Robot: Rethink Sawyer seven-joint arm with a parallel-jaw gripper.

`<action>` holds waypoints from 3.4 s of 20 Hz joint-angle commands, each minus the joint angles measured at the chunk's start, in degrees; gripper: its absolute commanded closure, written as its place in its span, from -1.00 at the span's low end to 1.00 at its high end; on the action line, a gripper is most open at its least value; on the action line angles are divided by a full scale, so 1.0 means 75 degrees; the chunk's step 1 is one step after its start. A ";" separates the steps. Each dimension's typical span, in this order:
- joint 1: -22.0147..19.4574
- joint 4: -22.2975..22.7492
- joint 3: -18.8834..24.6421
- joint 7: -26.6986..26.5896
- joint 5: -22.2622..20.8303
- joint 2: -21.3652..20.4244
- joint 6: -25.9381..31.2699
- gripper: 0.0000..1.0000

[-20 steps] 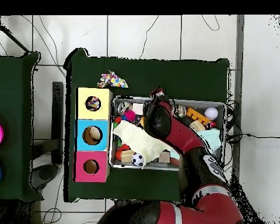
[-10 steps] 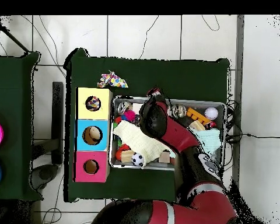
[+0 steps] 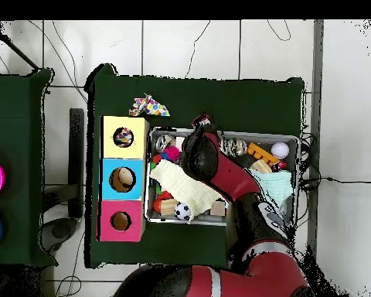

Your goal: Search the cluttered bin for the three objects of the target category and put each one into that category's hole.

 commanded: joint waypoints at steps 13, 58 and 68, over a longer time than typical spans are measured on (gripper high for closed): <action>0.0458 -0.0550 0.0094 0.1562 0.1030 0.0474 -0.0431 -1.00; 0.1497 -0.0981 -0.0219 0.1665 0.2771 0.0940 -0.0750 -1.00; 0.1758 -0.0968 -0.0408 0.1629 0.3165 0.0935 -0.0635 -1.00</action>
